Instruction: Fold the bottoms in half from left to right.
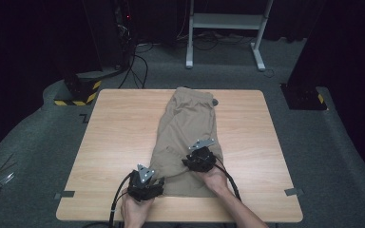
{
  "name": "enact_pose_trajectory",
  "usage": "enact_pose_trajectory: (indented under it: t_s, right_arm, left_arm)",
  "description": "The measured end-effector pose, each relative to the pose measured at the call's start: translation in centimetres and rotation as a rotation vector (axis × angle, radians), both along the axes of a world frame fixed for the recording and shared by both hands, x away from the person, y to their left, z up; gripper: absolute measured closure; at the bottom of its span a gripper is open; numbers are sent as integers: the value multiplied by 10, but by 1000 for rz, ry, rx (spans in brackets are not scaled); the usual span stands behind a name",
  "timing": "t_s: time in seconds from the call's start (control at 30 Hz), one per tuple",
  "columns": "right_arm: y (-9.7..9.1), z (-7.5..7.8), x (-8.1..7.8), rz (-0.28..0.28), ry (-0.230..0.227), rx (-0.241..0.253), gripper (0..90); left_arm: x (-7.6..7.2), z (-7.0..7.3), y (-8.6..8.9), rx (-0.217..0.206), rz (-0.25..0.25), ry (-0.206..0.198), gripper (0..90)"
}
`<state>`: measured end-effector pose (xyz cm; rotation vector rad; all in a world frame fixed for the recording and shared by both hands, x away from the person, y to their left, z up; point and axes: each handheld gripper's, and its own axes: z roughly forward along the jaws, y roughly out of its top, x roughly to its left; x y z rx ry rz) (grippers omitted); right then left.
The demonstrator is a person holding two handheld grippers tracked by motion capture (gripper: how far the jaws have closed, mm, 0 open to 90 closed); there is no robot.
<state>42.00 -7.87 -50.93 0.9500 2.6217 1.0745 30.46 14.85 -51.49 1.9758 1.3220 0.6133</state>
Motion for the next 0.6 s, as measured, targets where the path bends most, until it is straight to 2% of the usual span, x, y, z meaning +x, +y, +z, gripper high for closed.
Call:
enact_pose_trajectory:
  t_s: [0.07, 0.17, 0.2, 0.27, 0.47, 0.53, 0.57, 0.6]
  right_arm:
    - [-2, 2, -2, 20, -3, 13, 834]
    - [-8, 9, -6, 50, -20, 32, 876]
    - [-8, 9, -6, 50, -20, 32, 876]
    - [-18, 19, -15, 64, -54, 42, 878]
    - [-55, 38, -42, 56, -128, 108, 878]
    - [-61, 39, -47, 50, -134, 114, 878]
    - [-75, 39, -55, 45, -130, 124, 878]
    - [-80, 37, -59, 49, -128, 124, 878]
  left_arm:
    - [0, -3, 3, -6, 11, 2, 275]
    - [-2, -6, 8, -10, 24, 5, 274]
    - [-2, -6, 8, -10, 24, 5, 274]
    - [-4, -7, 10, -11, 30, 7, 272]
    - [-8, -12, 14, -28, 44, 10, 266]
    - [-8, -12, 15, -29, 44, 11, 265]
    - [-9, -12, 15, -24, 41, 9, 261]
    - [-9, -12, 14, -22, 42, 10, 259]
